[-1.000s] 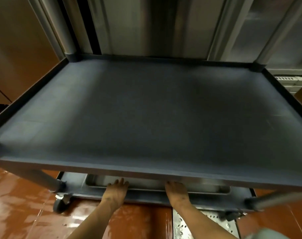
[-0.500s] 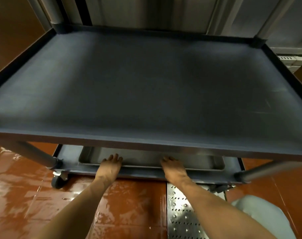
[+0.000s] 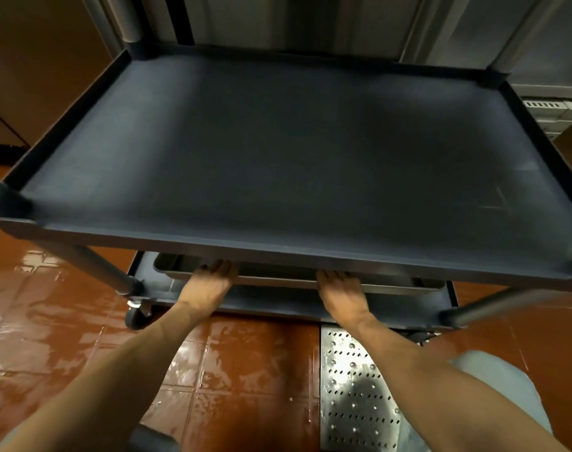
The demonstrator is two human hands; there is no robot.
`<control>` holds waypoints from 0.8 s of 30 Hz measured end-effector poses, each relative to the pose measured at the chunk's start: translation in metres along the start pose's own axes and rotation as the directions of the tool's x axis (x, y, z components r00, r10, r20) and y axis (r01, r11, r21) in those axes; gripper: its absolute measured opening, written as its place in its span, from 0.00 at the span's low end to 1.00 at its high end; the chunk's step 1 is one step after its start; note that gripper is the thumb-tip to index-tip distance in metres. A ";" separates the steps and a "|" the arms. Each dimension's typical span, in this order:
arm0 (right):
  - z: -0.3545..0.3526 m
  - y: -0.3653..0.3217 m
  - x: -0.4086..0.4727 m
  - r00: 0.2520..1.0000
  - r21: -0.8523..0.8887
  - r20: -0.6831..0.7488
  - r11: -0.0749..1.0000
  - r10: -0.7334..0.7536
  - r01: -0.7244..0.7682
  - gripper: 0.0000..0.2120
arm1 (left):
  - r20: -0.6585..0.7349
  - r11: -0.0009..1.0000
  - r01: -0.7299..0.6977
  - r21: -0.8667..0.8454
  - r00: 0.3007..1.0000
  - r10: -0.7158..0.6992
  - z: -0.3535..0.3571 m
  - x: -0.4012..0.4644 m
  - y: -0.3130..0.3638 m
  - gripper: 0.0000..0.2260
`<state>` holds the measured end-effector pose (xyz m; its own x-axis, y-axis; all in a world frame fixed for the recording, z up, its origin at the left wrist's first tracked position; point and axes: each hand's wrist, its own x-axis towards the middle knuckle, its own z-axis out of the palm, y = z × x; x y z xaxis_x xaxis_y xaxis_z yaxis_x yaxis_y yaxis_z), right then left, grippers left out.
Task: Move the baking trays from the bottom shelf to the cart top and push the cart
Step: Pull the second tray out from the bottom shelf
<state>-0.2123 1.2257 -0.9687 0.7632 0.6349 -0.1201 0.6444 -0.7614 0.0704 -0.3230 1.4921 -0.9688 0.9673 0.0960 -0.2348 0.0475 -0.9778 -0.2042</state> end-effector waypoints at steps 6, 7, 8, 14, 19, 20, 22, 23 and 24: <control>-0.059 -0.007 -0.028 0.994 0.130 0.074 0.987 0.082 -0.091 0.13 | 0.034 0.990 -0.027 -0.135 0.999 0.032 -0.060 -0.036 -0.004 0.12; -0.068 -0.006 -0.033 0.994 0.134 0.070 0.986 0.089 -0.097 0.12 | 0.009 0.987 -0.035 -0.158 0.999 0.037 -0.068 -0.044 -0.003 0.14; -0.076 -0.007 -0.039 0.994 0.128 0.065 0.987 0.085 -0.093 0.11 | -0.002 0.983 -0.038 -0.181 0.999 0.038 -0.076 -0.053 -0.003 0.15; -0.110 -0.017 -0.070 0.994 0.162 0.110 0.987 -0.008 -0.010 0.20 | 0.049 0.984 -0.035 -0.174 0.998 0.044 -0.119 -0.094 -0.010 0.16; -0.143 -0.022 -0.094 0.988 0.199 0.150 0.980 -0.027 -0.003 0.19 | 0.123 0.989 -0.024 -0.145 0.992 0.043 -0.157 -0.119 -0.014 0.16; -0.152 -0.022 -0.099 0.985 0.213 0.169 0.977 -0.034 -0.003 0.19 | 0.140 0.987 -0.022 -0.158 0.989 0.044 -0.166 -0.125 -0.014 0.15; -0.172 -0.023 -0.111 0.975 0.236 0.215 0.972 -0.052 0.000 0.20 | 0.177 0.984 -0.021 -0.178 0.983 0.052 -0.186 -0.140 -0.014 0.15; -0.182 -0.023 -0.117 0.971 0.240 0.232 0.971 -0.064 0.006 0.21 | 0.190 0.984 -0.025 -0.178 0.980 0.060 -0.196 -0.148 -0.014 0.15; -0.195 -0.023 -0.125 0.966 0.243 0.249 0.970 -0.074 0.012 0.21 | 0.203 0.983 -0.034 -0.180 0.977 0.071 -0.207 -0.158 -0.014 0.15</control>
<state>-0.3135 1.1892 -0.7623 0.6775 0.6369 -0.3679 0.6226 -0.7629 -0.1742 -0.4250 1.4522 -0.7319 0.8974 0.0626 -0.4368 0.0589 -0.9980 -0.0220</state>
